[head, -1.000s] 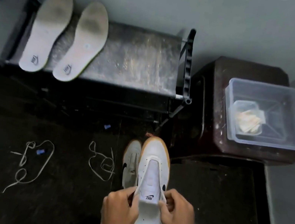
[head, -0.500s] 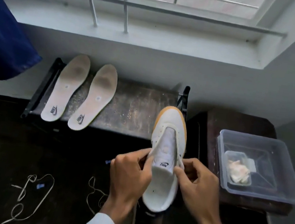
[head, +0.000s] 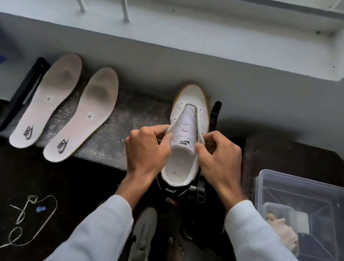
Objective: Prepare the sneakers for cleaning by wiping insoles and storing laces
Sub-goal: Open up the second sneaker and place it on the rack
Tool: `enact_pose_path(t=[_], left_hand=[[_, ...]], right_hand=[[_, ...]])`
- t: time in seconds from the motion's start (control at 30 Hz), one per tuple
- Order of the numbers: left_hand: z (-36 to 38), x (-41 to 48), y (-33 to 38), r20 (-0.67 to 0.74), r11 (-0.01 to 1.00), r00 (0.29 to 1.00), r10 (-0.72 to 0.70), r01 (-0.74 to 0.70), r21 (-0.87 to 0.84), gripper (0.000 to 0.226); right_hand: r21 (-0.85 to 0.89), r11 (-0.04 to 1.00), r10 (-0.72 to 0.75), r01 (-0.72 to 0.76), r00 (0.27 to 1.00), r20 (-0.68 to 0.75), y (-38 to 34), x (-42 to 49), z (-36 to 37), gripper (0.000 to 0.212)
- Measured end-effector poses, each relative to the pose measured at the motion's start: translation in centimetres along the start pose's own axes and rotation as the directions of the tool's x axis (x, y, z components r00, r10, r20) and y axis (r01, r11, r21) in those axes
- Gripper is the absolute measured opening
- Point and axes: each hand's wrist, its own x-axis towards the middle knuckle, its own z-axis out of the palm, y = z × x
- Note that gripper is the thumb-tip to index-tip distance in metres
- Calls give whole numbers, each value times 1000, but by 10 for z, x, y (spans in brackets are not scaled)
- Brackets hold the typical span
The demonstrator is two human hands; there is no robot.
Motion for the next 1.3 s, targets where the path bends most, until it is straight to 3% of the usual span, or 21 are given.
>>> enact_pose_path(t=[0.17,0.3,0.47,0.57,0.67,0.83,0.97,1.1,1.2,1.3], left_hand=[[3,-1,2,0,999,1000,12,-12,35,19],[1,-7,-4,23,999,999,-36,37,-39,21],[-8,-49,-31,-59,984,991,-120,111,-137,19],[-16,-95,-67,-61,982,983,-176,170,-86,20],[-24,-145,-118,14,969,969,-247,247,29,23],[-32,-214,-187,158,922,922,-353,314,229,29],[-28,-243,-225,303,877,845,-441,333,347,35],[-4,-253,-272,489,847,714,-501,287,448,37],[29,-250,-314,570,819,615,-546,247,518,38],[66,-248,-348,665,805,511,-545,95,586,68]], right_hand=[[42,999,-11,11,1000,15,6,2,-1,7],[65,996,-57,56,998,17,7,-10,2,21],[-45,957,-291,287,951,-109,-5,-70,2,35],[-35,920,-391,390,919,-40,-3,-121,13,35],[-36,907,-410,420,900,148,19,-167,38,37],[-200,902,-244,383,833,497,71,-219,90,44],[-329,863,-73,384,738,671,112,-239,134,58],[-421,823,90,381,644,760,156,-257,189,69],[-510,755,152,413,647,748,203,-274,242,77],[-536,725,163,433,648,744,254,-295,299,76]])
